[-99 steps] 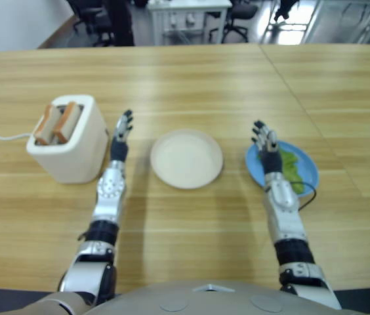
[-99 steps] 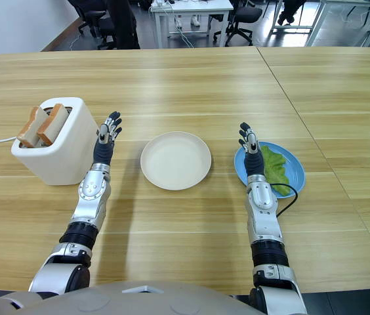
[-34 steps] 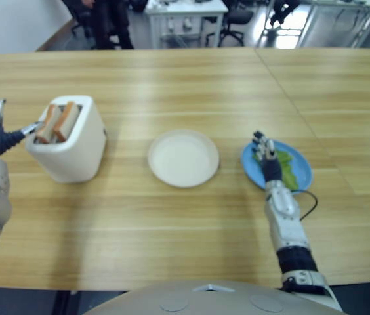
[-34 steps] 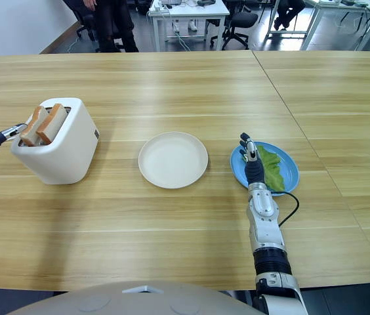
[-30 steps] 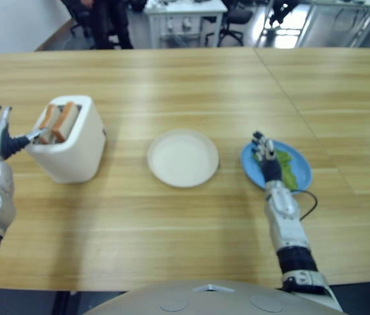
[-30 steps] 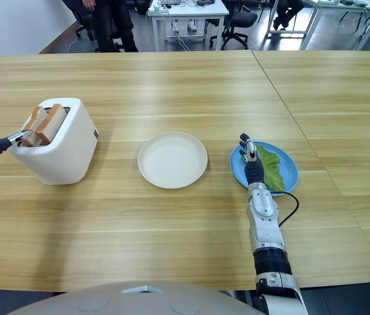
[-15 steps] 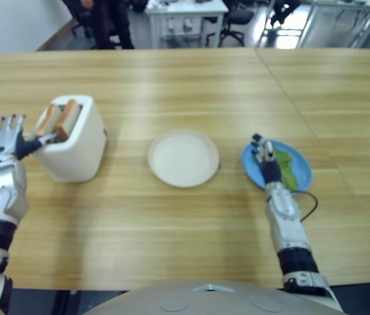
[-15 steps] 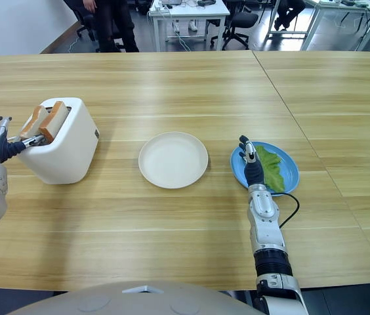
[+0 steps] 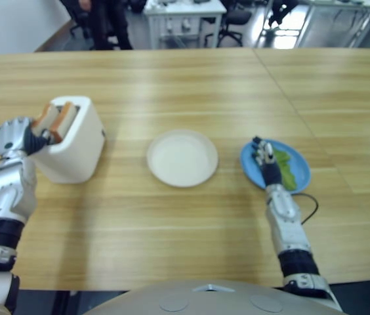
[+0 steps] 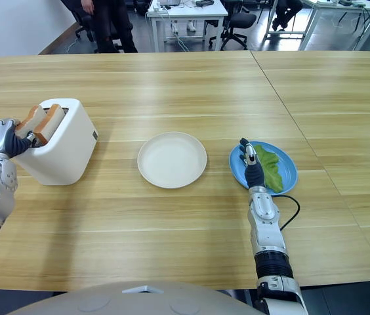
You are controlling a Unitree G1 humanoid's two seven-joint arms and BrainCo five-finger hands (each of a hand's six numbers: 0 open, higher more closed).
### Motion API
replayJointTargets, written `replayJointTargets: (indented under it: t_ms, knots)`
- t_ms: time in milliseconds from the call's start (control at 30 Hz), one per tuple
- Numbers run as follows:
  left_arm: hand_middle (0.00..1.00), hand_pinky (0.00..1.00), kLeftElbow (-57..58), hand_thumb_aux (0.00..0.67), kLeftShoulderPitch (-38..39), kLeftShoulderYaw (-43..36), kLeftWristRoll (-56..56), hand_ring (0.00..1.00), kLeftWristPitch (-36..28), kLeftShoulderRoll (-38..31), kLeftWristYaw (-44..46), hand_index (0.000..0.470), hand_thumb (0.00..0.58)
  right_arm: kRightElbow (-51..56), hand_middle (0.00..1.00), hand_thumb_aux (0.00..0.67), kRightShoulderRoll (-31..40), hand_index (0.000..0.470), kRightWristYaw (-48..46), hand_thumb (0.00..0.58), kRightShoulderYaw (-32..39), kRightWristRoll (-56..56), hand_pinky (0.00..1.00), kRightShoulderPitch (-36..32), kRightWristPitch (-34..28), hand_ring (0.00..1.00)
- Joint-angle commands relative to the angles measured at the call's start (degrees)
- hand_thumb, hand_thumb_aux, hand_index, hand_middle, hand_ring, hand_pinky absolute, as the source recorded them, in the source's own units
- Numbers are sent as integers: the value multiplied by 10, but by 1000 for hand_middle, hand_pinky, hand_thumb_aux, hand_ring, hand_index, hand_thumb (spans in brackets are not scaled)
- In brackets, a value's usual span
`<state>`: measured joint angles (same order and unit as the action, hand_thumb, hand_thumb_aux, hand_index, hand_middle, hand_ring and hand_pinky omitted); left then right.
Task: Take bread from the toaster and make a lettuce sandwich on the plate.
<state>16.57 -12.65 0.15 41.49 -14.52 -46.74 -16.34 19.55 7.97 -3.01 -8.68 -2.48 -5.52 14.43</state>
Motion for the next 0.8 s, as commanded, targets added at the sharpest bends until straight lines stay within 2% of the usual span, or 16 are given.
replayJointTargets:
  t_ms: [33, 233, 333, 400, 500, 600, 733, 800]
  knots:
    - [1000, 1000, -87, 670, 20, 42, -3, 1000, 26, 6, -50, 460, 580, 6, 0, 0, 1, 0, 2, 0, 4, 5, 0, 2, -10, 0]
    - [1000, 1000, -264, 670, 58, 158, -40, 1000, 96, 27, -114, 460, 580, 17, 0, 0, 1, 0, 1, 0, 11, 12, 0, 0, -16, 0]
    - [1000, 1000, -323, 670, 62, 207, -90, 1000, 135, 48, -101, 460, 580, 21, 0, 0, 1, 0, 2, 0, 13, 14, 0, -1, -17, 0]
    - [1000, 1000, -355, 670, 56, 211, -132, 1000, 161, 65, -73, 460, 580, 25, 0, 0, 1, 0, 2, 0, 15, 14, 0, -2, -17, 0]
    - [1000, 1000, -374, 670, 29, 159, -200, 1000, 178, 109, -11, 460, 580, 34, 0, 0, 0, 0, 2, 0, 20, 16, 0, -8, -17, 0]
    - [1000, 1000, -337, 670, 1, 78, -259, 1000, 168, 185, 56, 460, 580, 40, 0, 0, -2, 0, 3, 0, 23, 17, 0, -12, -16, 0]
    - [1000, 1000, -202, 670, -23, -24, -364, 1000, 131, 309, 183, 460, 580, 44, 0, 0, -2, 0, 2, 0, 27, 19, 0, -16, -18, 0]
    - [1000, 1000, -121, 670, -34, -59, -353, 1000, 134, 338, 210, 460, 580, 44, 0, 0, 0, 0, 1, 0, 27, 19, 0, -15, -19, 0]
